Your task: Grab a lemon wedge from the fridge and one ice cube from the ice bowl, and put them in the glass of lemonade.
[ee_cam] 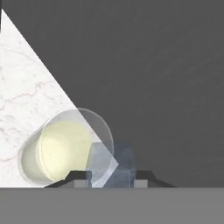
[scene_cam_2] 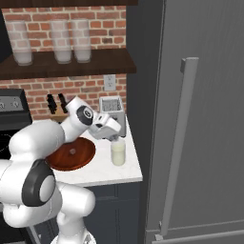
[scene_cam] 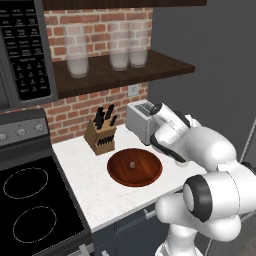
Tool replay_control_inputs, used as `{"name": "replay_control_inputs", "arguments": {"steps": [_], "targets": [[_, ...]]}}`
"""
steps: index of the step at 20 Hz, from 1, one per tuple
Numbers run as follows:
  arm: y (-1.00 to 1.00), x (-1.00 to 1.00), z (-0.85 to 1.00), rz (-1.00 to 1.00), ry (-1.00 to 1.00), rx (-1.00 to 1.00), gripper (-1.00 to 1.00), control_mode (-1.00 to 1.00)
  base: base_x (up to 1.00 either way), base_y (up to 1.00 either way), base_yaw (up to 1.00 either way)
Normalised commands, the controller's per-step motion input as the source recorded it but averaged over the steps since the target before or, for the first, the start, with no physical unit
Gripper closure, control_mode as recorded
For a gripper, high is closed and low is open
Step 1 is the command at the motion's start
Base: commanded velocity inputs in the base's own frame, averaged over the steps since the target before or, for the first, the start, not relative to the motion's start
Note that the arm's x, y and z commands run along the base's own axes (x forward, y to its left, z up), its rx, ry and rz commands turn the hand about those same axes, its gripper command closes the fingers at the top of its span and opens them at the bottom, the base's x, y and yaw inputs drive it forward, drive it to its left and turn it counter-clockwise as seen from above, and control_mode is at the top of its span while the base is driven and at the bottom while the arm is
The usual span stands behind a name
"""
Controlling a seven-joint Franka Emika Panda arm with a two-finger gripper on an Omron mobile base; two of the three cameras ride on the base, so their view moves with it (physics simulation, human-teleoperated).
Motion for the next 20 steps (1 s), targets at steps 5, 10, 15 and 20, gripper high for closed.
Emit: {"name": "replay_control_inputs", "arguments": {"steps": [5,10,15,20], "targets": [[-0.04,0.19,-0.19,0.0,0.0,0.0,1.0,-1.0,0.0,0.0,0.0],[-0.04,0.26,-0.17,0.0,0.0,0.0,1.0,-1.0,0.0,0.0,0.0],[-0.05,0.25,-0.15,0.0,0.0,0.0,1.0,-1.0,0.0,0.0,0.0],[-0.01,0.13,-0.19,0.0,0.0,0.0,1.0,-1.0,0.0,0.0,0.0]]}}
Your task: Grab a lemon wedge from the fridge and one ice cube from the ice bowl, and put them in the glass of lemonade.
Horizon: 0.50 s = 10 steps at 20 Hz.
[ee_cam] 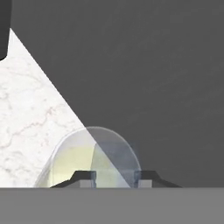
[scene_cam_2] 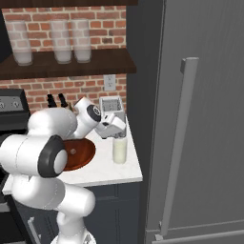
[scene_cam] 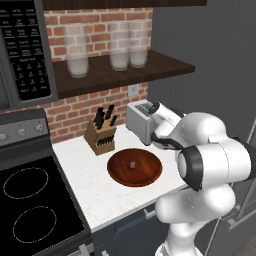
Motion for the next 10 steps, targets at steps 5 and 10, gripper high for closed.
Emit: {"name": "replay_control_inputs", "arguments": {"steps": [5,10], "targets": [[0.0,-0.26,-0.04,0.0,0.0,0.0,1.0,-1.0,0.0,0.0,0.0],[-0.07,-0.41,0.0,0.0,0.0,0.0,-1.0,-1.0,0.0,0.0,0.0]]}}
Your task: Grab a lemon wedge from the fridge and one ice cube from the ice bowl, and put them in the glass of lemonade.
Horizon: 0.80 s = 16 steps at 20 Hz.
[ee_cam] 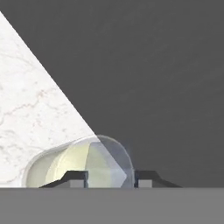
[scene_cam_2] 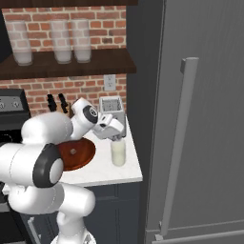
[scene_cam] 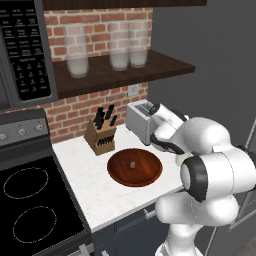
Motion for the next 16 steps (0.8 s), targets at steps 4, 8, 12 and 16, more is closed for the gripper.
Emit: {"name": "replay_control_inputs", "arguments": {"steps": [4,8,12,16], "targets": [[-0.2,-0.07,0.0,0.0,0.0,0.0,-1.0,-1.0,0.0,0.0,0.0],[-0.17,0.0,0.0,0.0,0.0,0.0,-1.0,-1.0,0.0,0.0,0.0],[-0.01,-0.02,0.03,0.0,-0.01,0.0,-1.0,-1.0,0.0,0.0,0.0],[0.05,-0.48,0.35,0.0,-0.1,0.0,-1.0,-1.0,0.0,0.0,0.0]]}}
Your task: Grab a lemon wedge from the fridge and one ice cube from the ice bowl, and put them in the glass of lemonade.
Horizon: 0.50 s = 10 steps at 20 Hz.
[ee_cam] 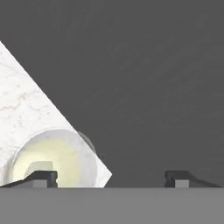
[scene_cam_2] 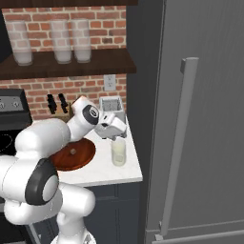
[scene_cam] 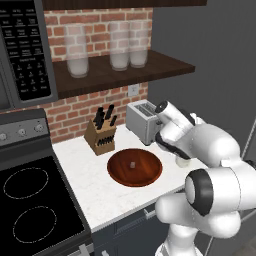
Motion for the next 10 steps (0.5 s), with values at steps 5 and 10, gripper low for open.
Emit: {"name": "replay_control_inputs", "arguments": {"steps": [5,10], "targets": [[0.24,-0.71,0.56,0.0,-0.12,0.02,-1.0,-1.0,0.0,0.0,0.0],[0.43,-0.81,0.49,0.03,-0.08,0.2,-1.0,-1.0,0.0,0.0,0.0]]}}
